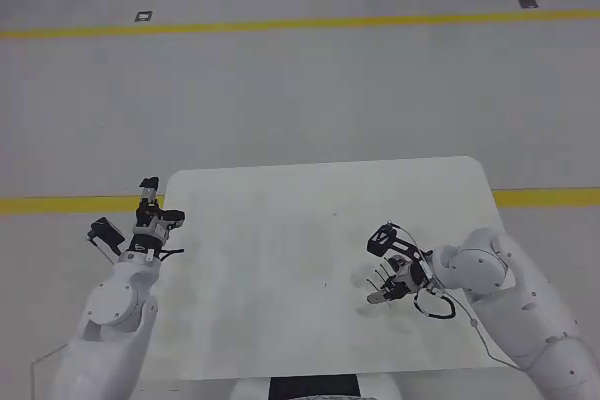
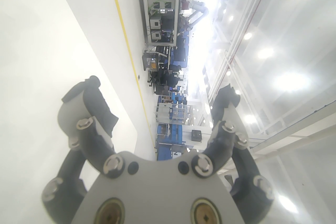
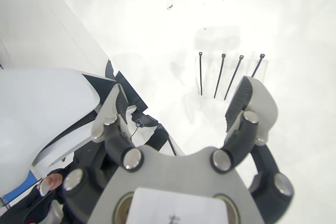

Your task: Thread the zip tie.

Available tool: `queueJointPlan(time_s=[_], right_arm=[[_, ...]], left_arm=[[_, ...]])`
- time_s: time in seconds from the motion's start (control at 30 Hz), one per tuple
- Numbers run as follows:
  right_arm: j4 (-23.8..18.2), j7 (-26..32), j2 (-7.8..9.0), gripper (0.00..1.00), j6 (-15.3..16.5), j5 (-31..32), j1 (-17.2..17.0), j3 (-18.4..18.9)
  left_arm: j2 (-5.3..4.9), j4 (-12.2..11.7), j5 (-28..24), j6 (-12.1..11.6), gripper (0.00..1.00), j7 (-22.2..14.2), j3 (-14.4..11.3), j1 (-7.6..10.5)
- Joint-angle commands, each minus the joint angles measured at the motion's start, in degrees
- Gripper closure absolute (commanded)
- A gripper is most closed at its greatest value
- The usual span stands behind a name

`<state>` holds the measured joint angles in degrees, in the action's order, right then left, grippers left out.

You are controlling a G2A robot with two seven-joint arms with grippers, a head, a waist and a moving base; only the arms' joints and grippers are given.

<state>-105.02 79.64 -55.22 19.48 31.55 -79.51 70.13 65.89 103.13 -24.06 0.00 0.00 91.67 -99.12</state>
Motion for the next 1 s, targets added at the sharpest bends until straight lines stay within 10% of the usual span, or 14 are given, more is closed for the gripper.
queueJointPlan(time_s=[0.0,0.5,0.97], right_arm=[[0.0,0.0,0.0,0.0,0.0,0.0,0.0,0.0],[3.54,-0.68,0.04,0.0,-5.34,6.51,2.18,-4.01],[1.6,-2.97,0.65,0.0,-1.94,7.51,0.6,-3.35]], left_arm=[[0.0,0.0,0.0,0.0,0.0,0.0,0.0,0.0],[0.0,0.0,0.0,0.0,0.0,0.0,0.0,0.0],[0.0,0.0,0.0,0.0,0.0,0.0,0.0,0.0]])
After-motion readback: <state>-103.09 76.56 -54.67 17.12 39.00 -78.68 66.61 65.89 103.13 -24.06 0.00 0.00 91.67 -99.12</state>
